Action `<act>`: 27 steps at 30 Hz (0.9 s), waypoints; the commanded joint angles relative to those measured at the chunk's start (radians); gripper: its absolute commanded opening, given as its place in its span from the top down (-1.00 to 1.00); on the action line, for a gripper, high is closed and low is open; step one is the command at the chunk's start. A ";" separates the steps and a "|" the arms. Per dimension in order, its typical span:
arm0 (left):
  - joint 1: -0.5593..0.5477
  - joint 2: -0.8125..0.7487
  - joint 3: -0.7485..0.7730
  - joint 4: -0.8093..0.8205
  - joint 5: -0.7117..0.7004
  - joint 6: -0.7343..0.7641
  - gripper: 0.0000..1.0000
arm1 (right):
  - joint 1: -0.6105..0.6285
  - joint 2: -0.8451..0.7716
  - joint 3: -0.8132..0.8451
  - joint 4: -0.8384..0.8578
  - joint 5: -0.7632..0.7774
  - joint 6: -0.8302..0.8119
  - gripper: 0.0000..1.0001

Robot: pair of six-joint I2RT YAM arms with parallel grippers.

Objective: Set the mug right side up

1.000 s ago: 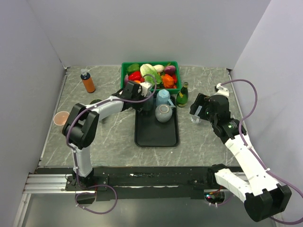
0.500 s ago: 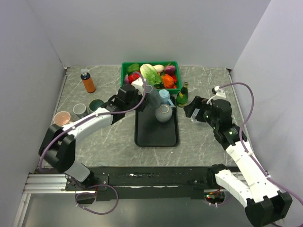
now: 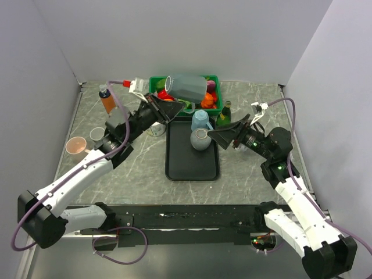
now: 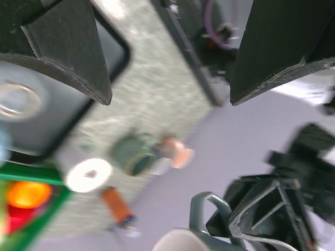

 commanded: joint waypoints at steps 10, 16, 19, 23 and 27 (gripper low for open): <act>-0.086 -0.060 -0.074 0.465 0.168 -0.348 0.98 | 0.113 0.043 0.040 0.479 -0.137 0.337 -0.99; -0.149 -0.092 -0.064 0.411 0.142 -0.301 0.98 | 0.139 0.025 0.032 0.490 -0.093 0.362 -0.99; -0.172 -0.111 -0.074 0.374 0.102 -0.281 0.98 | 0.154 0.019 0.047 0.456 -0.057 0.342 -0.91; -0.209 -0.132 -0.084 0.328 0.038 -0.244 0.98 | 0.177 0.030 0.064 0.418 -0.024 0.324 -0.72; -0.230 -0.149 -0.105 0.324 0.002 -0.227 0.98 | 0.190 0.033 0.055 0.413 0.032 0.384 -0.64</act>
